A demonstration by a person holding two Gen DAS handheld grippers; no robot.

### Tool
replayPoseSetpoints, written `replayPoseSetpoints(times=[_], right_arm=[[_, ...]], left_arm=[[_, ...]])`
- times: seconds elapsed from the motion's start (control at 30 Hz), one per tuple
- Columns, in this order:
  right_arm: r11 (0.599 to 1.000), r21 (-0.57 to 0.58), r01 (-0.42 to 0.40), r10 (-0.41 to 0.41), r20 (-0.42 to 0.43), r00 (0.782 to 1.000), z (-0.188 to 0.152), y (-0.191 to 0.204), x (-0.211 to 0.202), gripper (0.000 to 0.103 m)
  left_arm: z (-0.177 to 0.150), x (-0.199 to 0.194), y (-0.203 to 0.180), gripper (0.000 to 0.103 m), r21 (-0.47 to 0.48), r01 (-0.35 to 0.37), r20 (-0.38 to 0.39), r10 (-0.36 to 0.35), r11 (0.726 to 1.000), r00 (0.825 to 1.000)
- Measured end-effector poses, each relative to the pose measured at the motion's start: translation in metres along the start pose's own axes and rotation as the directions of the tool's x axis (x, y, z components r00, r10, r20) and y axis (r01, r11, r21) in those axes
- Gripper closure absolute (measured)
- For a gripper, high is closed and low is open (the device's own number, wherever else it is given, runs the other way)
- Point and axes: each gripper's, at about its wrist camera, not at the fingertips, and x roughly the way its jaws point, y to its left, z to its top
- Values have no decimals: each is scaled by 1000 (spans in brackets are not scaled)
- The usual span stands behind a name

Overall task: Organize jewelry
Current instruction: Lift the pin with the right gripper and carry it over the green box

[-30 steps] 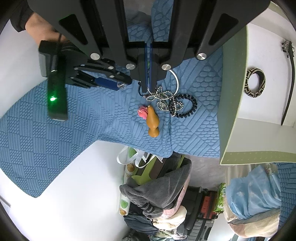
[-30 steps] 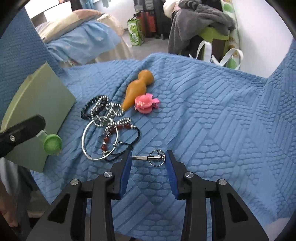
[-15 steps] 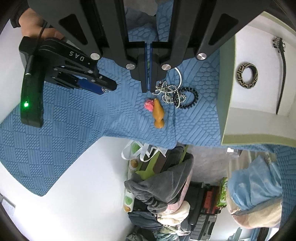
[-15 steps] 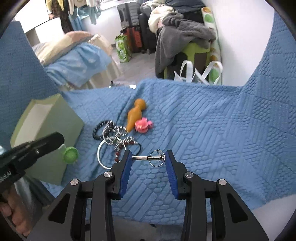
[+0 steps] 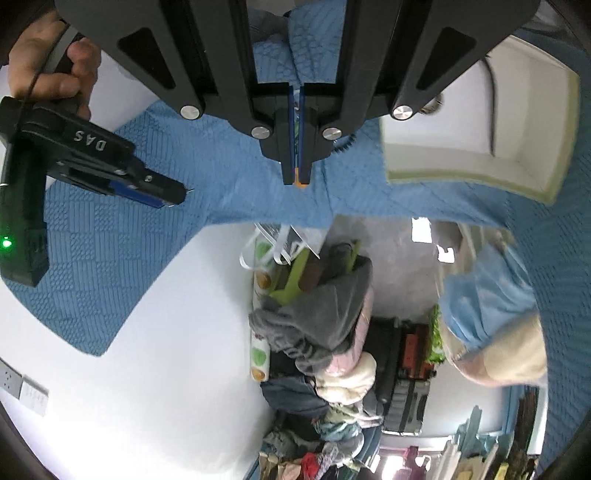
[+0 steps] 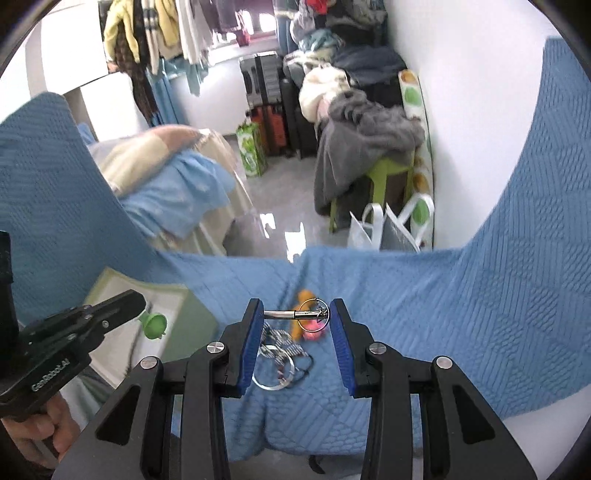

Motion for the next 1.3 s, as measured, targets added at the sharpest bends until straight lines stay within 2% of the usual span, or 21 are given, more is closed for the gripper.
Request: replayPoseSetpoints(times=[0.33,0.53,0.73,0.93,1.13,1.3], right_arm=[[999,-28,-39,42,90,995,37,54,-27,69],[995,-62,-80,84,76,994,36,95,-15,69],[989,-87,-120,121,7,993,12,134,19,69],[984,-105,-147,137,-97,986,-26,163,53,69],[980,-117,-162,141,-171,975,-60,180,79,69],[979,-112,-171,145,-207,968,-73,182,86,68]], left_arm=[[31,-44,43,103,7,-71,39,71,997,997],[27,-55,78,103,5,-123,25,123,992,992],[7,-51,108,103,-19,-148,-24,147,989,989],[-27,-33,138,103,-73,-176,-131,166,982,977],[-54,-27,150,103,-93,-185,-210,162,978,964],[-65,-31,156,103,-110,-195,-230,166,975,959]])
